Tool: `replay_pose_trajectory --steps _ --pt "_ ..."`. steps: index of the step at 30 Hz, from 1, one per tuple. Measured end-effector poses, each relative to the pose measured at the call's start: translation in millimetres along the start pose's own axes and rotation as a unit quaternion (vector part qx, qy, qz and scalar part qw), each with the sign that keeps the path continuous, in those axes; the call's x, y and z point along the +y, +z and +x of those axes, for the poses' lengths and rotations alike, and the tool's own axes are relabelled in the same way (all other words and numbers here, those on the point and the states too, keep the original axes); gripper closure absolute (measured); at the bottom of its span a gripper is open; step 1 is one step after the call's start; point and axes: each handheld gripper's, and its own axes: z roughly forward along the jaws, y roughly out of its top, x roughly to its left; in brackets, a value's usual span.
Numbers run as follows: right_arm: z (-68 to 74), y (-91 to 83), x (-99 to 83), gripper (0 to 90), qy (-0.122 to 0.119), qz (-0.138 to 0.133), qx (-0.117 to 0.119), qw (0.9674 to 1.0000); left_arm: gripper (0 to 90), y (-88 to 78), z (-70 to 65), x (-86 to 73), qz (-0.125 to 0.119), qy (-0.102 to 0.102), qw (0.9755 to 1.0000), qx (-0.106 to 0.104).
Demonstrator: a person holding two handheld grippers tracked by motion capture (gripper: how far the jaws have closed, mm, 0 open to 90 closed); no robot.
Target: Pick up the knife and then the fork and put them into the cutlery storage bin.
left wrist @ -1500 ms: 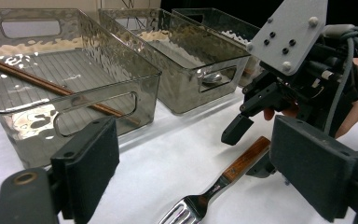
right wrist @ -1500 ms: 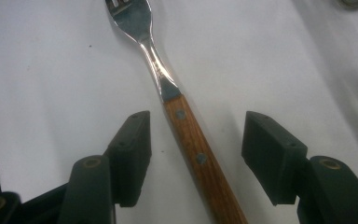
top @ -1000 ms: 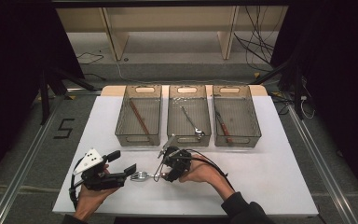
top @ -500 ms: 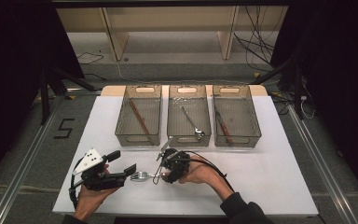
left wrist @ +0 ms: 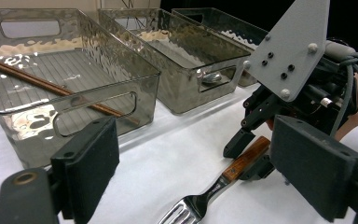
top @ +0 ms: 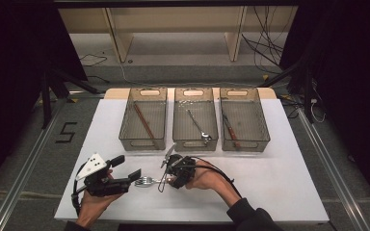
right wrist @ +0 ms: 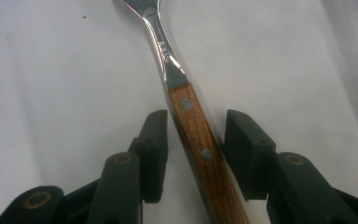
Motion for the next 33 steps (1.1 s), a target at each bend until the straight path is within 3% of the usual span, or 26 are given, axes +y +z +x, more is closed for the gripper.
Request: replay_pose_trajectory --steps 8,9,17,28,33 --pt "5.1 0.5 2.9 68.6 -0.007 0.005 -0.002 1.0 15.4 -0.2 0.0 -0.1 0.0 -0.001 1.0 0.0" --pt "4.5 -0.3 3.1 68.9 -0.02 0.012 -0.005 0.9997 15.4 -0.2 0.0 0.0 0.0 -0.001 1.0 0.001" --pt "10.8 -0.8 5.9 76.5 -0.052 0.025 -0.009 0.9983 15.4 -0.1 -0.2 0.0 0.0 0.0 1.0 0.0" --pt "10.5 -2.9 4.1 77.2 -0.054 0.021 -0.009 0.9983 15.4 0.1 -0.1 0.0 -0.001 -0.001 1.0 0.0" --pt "7.6 -6.5 1.0 77.3 -0.042 0.005 -0.009 0.9991 15.4 -0.1 -0.1 0.0 -0.001 0.0 1.0 0.0"
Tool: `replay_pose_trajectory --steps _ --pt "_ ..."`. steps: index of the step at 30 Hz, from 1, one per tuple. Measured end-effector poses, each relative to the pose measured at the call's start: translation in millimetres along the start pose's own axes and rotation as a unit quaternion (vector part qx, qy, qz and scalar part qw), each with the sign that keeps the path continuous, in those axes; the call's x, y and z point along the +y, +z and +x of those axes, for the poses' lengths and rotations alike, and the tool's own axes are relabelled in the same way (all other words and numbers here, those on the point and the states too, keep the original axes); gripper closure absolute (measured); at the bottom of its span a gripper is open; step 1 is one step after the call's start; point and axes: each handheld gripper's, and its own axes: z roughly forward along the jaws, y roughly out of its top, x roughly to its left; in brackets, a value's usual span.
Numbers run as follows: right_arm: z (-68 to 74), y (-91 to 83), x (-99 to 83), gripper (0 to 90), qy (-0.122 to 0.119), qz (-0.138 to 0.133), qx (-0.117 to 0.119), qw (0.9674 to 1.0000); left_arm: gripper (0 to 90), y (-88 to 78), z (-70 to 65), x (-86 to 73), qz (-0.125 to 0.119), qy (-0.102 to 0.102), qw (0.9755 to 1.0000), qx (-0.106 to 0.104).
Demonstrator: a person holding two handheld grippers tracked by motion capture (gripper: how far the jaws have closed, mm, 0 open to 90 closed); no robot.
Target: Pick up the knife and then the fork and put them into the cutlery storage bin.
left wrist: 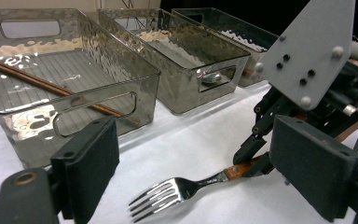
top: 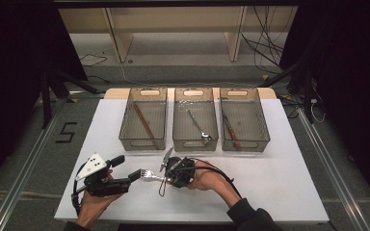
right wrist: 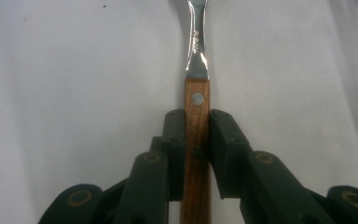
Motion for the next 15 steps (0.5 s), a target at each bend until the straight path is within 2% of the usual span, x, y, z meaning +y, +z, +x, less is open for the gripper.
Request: replay_pose_trajectory --steps 5,7,12,15 --pt "-3.7 -8.1 -3.3 77.3 0.026 -0.02 -0.001 0.9995 15.4 0.2 -0.1 0.0 -0.001 -0.001 1.0 0.0" --pt "-6.2 -11.8 -5.2 77.3 0.028 -0.028 -0.001 0.9992 15.4 0.0 0.2 0.1 0.0 0.0 1.0 0.001" --pt "-10.9 -21.8 -10.4 77.3 0.043 -0.058 -0.004 0.9974 15.4 -0.3 0.2 0.1 -0.001 -0.001 1.0 0.002" --pt "-13.7 -29.2 -14.0 77.3 0.056 -0.066 -0.004 0.9963 15.4 -0.2 0.3 0.1 -0.001 -0.001 1.0 0.003"
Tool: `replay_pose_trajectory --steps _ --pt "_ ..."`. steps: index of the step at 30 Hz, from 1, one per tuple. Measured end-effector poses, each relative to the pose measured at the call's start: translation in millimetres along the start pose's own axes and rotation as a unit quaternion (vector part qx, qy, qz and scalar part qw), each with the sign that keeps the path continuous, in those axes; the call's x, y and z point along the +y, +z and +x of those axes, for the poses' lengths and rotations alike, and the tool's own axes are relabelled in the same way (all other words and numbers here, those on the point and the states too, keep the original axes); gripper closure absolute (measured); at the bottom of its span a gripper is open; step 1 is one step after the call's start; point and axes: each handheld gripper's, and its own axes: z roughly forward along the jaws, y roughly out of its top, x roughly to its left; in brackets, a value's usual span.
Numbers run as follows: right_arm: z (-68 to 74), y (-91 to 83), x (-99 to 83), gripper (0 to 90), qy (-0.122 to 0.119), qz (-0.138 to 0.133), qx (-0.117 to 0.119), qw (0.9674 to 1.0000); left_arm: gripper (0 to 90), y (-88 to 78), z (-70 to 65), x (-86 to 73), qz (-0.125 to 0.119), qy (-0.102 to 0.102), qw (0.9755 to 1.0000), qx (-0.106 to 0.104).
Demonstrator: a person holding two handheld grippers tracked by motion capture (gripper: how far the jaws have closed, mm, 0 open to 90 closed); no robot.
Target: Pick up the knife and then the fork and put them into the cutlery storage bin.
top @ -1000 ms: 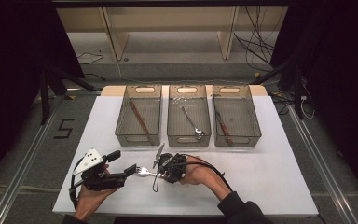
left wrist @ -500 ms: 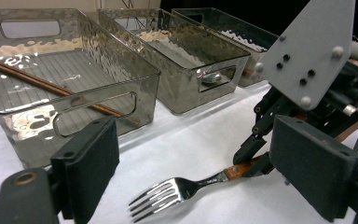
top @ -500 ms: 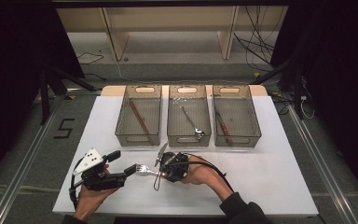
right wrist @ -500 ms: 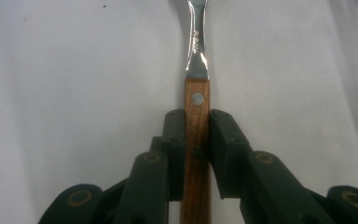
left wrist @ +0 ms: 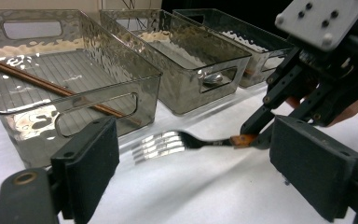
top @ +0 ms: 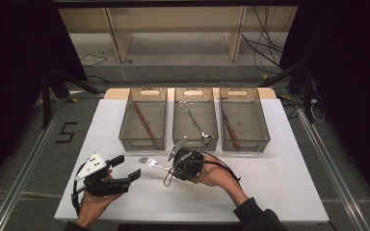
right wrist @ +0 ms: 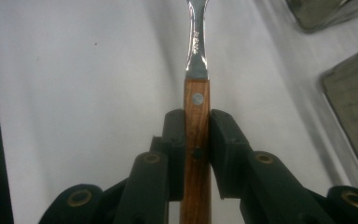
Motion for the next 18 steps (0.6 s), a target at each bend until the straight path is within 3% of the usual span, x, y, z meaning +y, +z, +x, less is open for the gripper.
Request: replay_pose_trajectory --steps 11,18 --pt "-15.0 -30.6 -12.4 77.3 0.041 -0.047 -0.011 0.998 15.4 -0.3 0.5 0.0 0.0 -0.002 1.0 0.0" --pt "-31.0 -55.4 -22.5 77.3 0.072 -0.085 -0.027 0.9934 15.4 -0.1 0.8 -0.1 0.0 -0.002 1.0 0.001"
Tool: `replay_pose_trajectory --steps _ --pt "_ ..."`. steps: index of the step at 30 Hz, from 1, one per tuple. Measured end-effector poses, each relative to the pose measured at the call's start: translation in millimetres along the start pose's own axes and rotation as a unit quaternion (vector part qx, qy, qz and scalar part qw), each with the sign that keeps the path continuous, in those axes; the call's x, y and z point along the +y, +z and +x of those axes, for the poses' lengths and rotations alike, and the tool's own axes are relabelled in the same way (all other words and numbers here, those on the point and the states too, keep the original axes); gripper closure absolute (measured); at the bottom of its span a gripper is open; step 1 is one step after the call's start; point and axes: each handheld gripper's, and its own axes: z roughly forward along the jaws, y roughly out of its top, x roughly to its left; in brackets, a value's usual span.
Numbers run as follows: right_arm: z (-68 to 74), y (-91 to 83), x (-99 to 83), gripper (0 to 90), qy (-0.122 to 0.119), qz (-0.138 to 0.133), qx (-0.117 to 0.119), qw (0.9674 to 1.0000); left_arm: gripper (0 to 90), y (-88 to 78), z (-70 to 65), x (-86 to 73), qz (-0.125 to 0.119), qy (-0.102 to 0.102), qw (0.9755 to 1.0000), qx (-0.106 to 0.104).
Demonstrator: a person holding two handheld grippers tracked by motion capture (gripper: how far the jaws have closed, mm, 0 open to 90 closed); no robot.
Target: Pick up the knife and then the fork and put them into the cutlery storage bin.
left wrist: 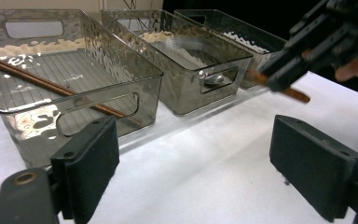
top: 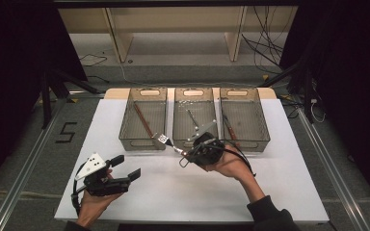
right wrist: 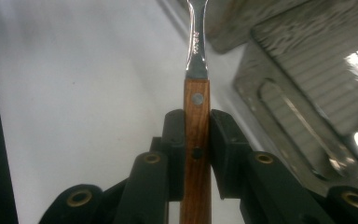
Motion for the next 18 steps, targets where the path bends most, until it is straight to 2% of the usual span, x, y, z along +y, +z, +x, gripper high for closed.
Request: replay_pose_trajectory --steps 4,10,18 --pt "-14.4 -17.9 -3.8 77.3 0.027 -0.022 -0.018 0.9992 15.4 0.0 0.0 0.0 0.0 0.0 1.0 0.0" --pt "-39.1 -39.0 -12.5 77.3 0.067 -0.044 -0.048 0.9956 15.4 -0.1 0.1 0.0 0.0 0.0 1.0 0.001" --pt "-69.7 -59.6 -23.0 77.3 0.117 -0.065 -0.085 0.9875 15.4 0.1 -0.2 0.1 -0.003 -0.002 1.0 0.001"
